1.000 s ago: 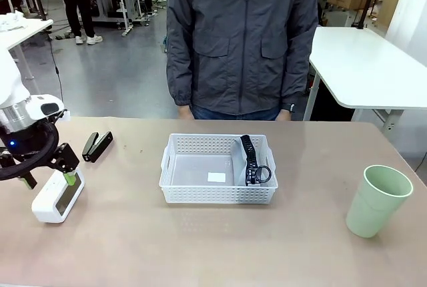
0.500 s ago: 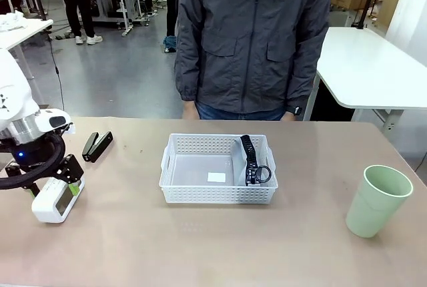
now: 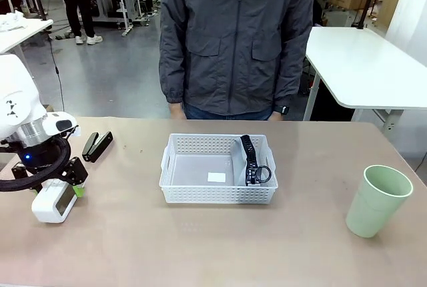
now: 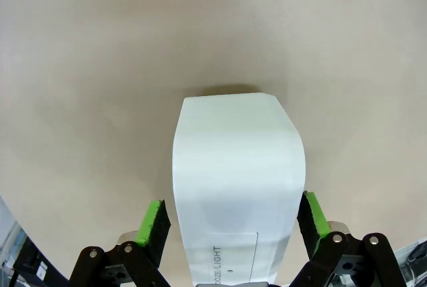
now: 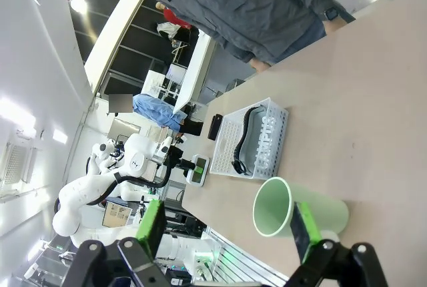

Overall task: Efficiently arrange items inside the basket to fit them all.
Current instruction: Pick up the Digital clock and place it inside the Organizing basket.

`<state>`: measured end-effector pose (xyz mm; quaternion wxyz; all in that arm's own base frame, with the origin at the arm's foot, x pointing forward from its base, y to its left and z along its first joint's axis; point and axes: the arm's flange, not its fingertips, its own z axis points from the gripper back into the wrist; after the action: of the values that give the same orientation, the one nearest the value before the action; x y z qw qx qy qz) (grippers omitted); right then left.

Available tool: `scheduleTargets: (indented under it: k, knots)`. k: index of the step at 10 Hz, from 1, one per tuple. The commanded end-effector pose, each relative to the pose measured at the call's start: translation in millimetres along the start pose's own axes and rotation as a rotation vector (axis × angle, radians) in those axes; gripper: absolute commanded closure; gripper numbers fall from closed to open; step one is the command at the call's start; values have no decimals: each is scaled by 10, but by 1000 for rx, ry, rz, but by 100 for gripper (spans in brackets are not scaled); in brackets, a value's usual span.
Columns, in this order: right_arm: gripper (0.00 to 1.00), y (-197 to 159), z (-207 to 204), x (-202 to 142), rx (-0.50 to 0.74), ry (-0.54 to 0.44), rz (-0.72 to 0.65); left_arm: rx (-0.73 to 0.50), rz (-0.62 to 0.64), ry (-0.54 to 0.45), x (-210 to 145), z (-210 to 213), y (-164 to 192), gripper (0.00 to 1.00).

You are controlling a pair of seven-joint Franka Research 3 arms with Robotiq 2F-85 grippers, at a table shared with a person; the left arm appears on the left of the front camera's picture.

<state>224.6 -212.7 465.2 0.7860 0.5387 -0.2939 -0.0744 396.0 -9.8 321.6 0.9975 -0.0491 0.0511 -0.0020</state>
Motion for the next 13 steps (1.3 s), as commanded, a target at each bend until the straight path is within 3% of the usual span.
scheduleTargets:
  k: [1, 2, 3, 4, 6, 7, 8, 10, 12, 13]
  knots:
    - [0, 5, 0, 31, 15, -13, 27, 26, -9, -20, -117, -85, 20, 10]
    - [0, 5, 0, 31, 15, -13, 27, 28, -13, -20, -114, -89, 22, 58]
    - [0, 5, 0, 31, 15, -13, 27, 28, -10, -18, -110, -92, 24, 68]
    - [0, 5, 0, 31, 15, -13, 27, 27, -7, -18, -107, -88, 26, 100]
    - [0, 5, 0, 31, 15, -13, 27, 32, 8, -20, -109, -77, 37, 100]
    - [0, 5, 0, 31, 15, -13, 27, 32, 19, -27, -114, -54, 50, 94]
    - [0, 5, 0, 31, 15, -13, 27, 40, 32, -31, -116, -32, 72, 100]
    - [0, 5, 0, 31, 15, -13, 27, 11, 31, -26, -149, 118, 108, 100]
    - [0, 5, 0, 31, 15, -13, 27, 4, 70, -26, -268, 610, 172, 100]
    - [0, 5, 0, 31, 15, -13, 27, -81, 30, -62, -420, 983, 220, 100]
